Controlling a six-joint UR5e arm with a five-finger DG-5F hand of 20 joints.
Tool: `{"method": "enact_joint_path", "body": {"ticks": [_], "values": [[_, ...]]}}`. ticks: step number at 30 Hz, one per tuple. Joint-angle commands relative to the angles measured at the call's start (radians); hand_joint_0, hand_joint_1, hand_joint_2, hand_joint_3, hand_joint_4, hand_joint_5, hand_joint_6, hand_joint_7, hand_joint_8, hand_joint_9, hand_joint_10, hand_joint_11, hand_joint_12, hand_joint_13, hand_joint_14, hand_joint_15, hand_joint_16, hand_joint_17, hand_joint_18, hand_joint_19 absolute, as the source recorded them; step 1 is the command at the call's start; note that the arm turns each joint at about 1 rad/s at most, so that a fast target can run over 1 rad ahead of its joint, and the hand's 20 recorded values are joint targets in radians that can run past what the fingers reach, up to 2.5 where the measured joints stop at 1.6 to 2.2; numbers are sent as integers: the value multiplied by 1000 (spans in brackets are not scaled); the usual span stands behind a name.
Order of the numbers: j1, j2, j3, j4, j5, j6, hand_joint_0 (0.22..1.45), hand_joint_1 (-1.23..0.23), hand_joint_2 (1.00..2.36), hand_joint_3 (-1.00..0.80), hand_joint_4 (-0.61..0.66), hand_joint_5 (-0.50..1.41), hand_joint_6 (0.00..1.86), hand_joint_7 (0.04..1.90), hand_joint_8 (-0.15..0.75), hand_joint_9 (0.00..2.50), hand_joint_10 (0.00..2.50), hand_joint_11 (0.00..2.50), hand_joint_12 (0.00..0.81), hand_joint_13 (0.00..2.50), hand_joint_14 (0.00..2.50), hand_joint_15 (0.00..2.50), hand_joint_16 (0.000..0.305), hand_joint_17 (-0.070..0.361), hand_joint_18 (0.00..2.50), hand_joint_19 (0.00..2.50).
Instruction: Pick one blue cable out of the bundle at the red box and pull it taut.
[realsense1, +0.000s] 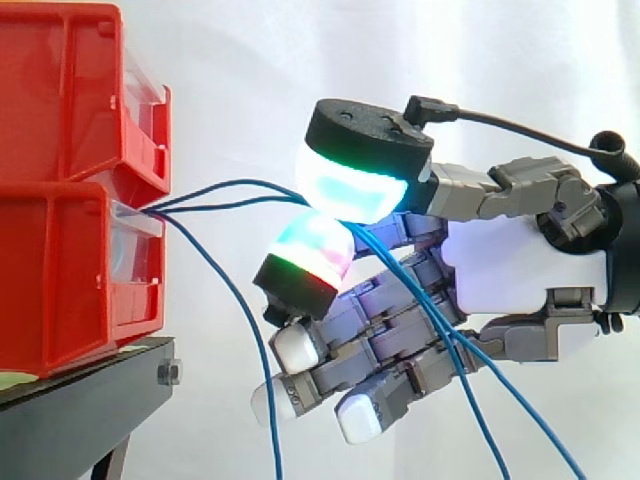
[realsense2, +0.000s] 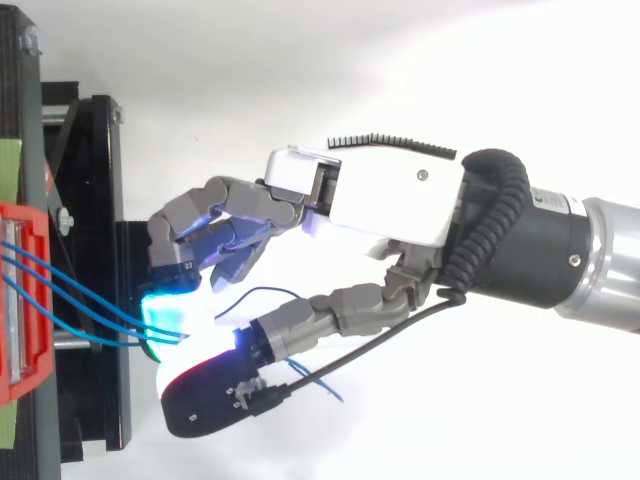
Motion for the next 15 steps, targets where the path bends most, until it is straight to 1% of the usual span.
{"method": "enact_joint_path", "body": {"ticks": [1,5,7,8,9,10,11,13,14,15], "values": [[-2,0,0,0,0,0,618,-694,1012,-334,221,-205,834,1229,375,669,16,819,434,593,7,241,58,132,762,461],[0,0,0,0,0,0,628,-730,1015,-280,211,-212,841,1209,375,664,16,816,436,593,6,236,59,132,761,453],[0,0,0,0,0,0,654,-790,1012,-341,215,-217,843,1193,372,651,16,821,433,587,7,233,58,131,760,444],[0,0,0,0,0,0,660,-798,1010,-374,216,-218,843,1206,370,650,17,821,432,586,8,232,58,131,760,444],[-2,0,0,0,0,0,666,-817,1004,-449,214,-219,843,1196,363,645,16,829,432,585,7,236,58,130,756,444],[-2,0,0,0,0,0,658,-837,1000,-500,214,-219,843,1191,364,644,17,827,431,584,6,231,58,130,756,434],[-2,0,0,0,0,-2,646,-837,1000,-500,215,-220,842,1195,361,641,17,824,430,584,6,235,58,130,755,435],[-2,0,0,0,0,-2,566,-793,1000,-500,219,-220,843,1175,365,641,17,827,435,586,6,238,59,132,761,446],[0,0,0,0,0,-2,567,-790,1000,-500,221,-220,843,1174,364,642,16,831,435,586,6,238,59,132,761,446],[0,0,0,0,0,-2,536,-747,1000,-500,229,-218,844,1157,371,646,13,832,441,591,7,240,60,136,771,448]]}}
